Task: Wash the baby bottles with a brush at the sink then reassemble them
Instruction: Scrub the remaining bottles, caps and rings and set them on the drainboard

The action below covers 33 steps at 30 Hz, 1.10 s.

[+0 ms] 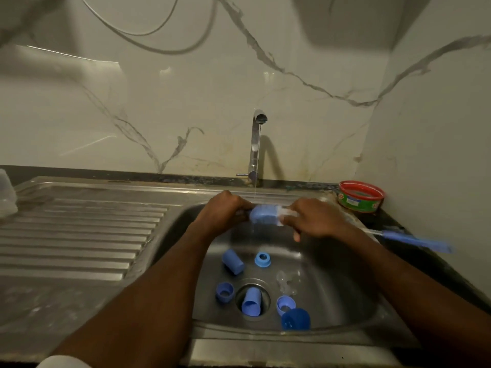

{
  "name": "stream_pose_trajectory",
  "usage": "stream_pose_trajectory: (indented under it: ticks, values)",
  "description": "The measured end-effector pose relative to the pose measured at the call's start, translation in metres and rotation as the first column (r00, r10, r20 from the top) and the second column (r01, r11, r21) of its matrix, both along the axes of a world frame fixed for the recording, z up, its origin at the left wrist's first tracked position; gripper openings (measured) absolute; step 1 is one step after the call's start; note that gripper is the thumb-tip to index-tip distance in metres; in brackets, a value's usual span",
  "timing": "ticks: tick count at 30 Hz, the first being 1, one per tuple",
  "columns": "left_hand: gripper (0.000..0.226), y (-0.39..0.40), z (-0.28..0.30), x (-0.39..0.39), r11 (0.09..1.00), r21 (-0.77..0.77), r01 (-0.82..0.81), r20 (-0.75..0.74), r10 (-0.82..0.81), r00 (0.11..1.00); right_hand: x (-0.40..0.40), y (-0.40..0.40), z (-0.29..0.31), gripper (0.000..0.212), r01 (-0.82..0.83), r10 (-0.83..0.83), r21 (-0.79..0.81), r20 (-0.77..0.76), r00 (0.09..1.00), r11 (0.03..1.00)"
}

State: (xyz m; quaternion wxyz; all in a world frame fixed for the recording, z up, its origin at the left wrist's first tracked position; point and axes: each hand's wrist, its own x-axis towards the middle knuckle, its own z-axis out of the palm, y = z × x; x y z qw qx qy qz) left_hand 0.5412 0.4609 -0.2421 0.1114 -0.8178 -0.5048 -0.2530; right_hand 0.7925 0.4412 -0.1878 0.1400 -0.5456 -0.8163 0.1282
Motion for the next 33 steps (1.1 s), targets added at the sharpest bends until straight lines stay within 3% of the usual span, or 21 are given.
stream_pose_trajectory:
  ticks: [2,4,5,7,8,9,11,14,16,18,20,21,23,24,25,26,27,28,29,31,33]
  values:
    - [0.032,-0.002,0.001,0.006,0.998,0.049,0.027,-0.025,-0.025,0.999,0.003,-0.001,0.012,0.024,0.083,-0.280,-0.504,-0.328,0.902,0.859]
    - [0.035,0.000,0.000,0.012,0.997,0.062,0.043,-0.032,-0.041,0.999,0.008,-0.003,0.014,0.030,0.068,-0.383,-0.617,-0.394,0.835,0.784]
    - [0.035,0.001,-0.001,0.013,0.998,0.041,0.051,-0.009,-0.051,0.999,0.007,-0.004,0.011,0.031,0.090,-0.330,-0.539,-0.367,0.870,0.838]
    - [0.034,0.002,-0.004,0.014,0.995,-0.056,0.088,0.047,-0.086,0.995,0.012,-0.004,0.001,0.044,0.124,-0.129,-0.064,-0.090,0.988,0.990]
    - [0.034,0.003,-0.007,0.011,0.988,-0.110,0.104,0.058,-0.098,0.993,0.013,-0.004,-0.004,0.057,0.030,-0.046,0.174,0.089,0.995,0.984]
    - [0.033,0.003,-0.010,0.008,0.978,-0.173,0.113,0.062,-0.104,0.993,0.015,-0.003,-0.006,0.071,-0.091,0.025,0.296,0.220,0.975,0.951]
    - [0.032,0.002,-0.012,0.005,0.960,-0.256,0.115,0.063,-0.102,0.993,0.017,0.000,-0.006,0.079,-0.234,0.089,0.363,0.375,0.923,0.902]
    - [0.034,-0.001,-0.008,0.004,0.969,-0.212,0.129,0.116,-0.106,0.988,0.008,0.003,-0.003,0.050,-0.300,-0.011,0.497,0.530,0.848,0.814]
    - [0.032,-0.001,-0.005,0.003,0.984,-0.140,0.109,0.142,-0.089,0.986,0.003,0.004,-0.004,0.031,-0.271,-0.077,0.558,0.521,0.850,0.784]
    - [0.028,-0.002,-0.003,0.002,0.995,-0.061,0.073,0.146,-0.064,0.987,-0.002,0.002,-0.007,0.022,-0.156,-0.127,0.551,0.440,0.889,0.820]
    - [0.024,-0.002,-0.001,0.004,0.999,0.016,0.042,0.125,-0.044,0.991,-0.008,0.000,-0.006,0.027,0.034,-0.133,0.340,0.273,0.953,0.940]
    - [0.024,-0.002,0.000,0.006,0.999,0.042,0.025,0.098,-0.029,0.995,-0.012,-0.002,-0.001,0.028,0.138,-0.149,0.104,0.102,0.984,0.985]
    - [0.028,-0.002,0.000,0.013,0.997,0.078,-0.001,0.030,-0.001,1.000,-0.014,-0.007,0.014,0.025,0.192,-0.300,-0.412,-0.218,0.929,0.891]
    - [0.029,-0.003,0.000,0.017,0.996,0.087,-0.015,0.017,0.013,1.000,-0.011,-0.009,0.018,0.025,0.159,-0.314,-0.490,-0.253,0.915,0.857]
    - [0.031,-0.002,-0.001,0.020,0.996,0.090,-0.029,0.016,0.028,0.999,-0.008,-0.010,0.018,0.026,0.143,-0.272,-0.452,-0.236,0.933,0.880]
    - [0.032,0.000,-0.003,0.022,0.996,0.076,-0.041,0.024,0.039,0.999,-0.003,-0.008,0.013,0.028,0.141,-0.192,-0.293,-0.153,0.969,0.946]
    - [0.034,0.001,-0.006,0.024,0.997,0.054,-0.052,0.041,0.050,0.998,0.001,-0.006,0.006,0.031,0.119,-0.119,-0.034,0.002,0.993,0.992]
    - [0.035,0.001,-0.007,0.025,0.998,0.026,-0.060,0.062,0.058,0.996,0.005,-0.002,0.001,0.037,0.039,-0.071,0.209,0.151,0.986,0.977]
    - [0.036,0.002,-0.009,0.023,0.998,-0.005,-0.065,0.081,0.065,0.995,0.008,0.000,-0.004,0.048,-0.067,-0.028,0.353,0.258,0.966,0.933]
    - [0.038,0.003,-0.014,0.016,0.998,-0.042,-0.044,0.101,0.048,0.994,0.012,0.005,-0.006,0.072,-0.202,0.035,0.447,0.354,0.935,0.871]
    - [0.041,0.004,-0.016,0.010,0.998,-0.058,-0.023,0.102,0.029,0.994,0.011,0.007,-0.006,0.080,-0.292,0.015,0.520,0.471,0.882,0.803]
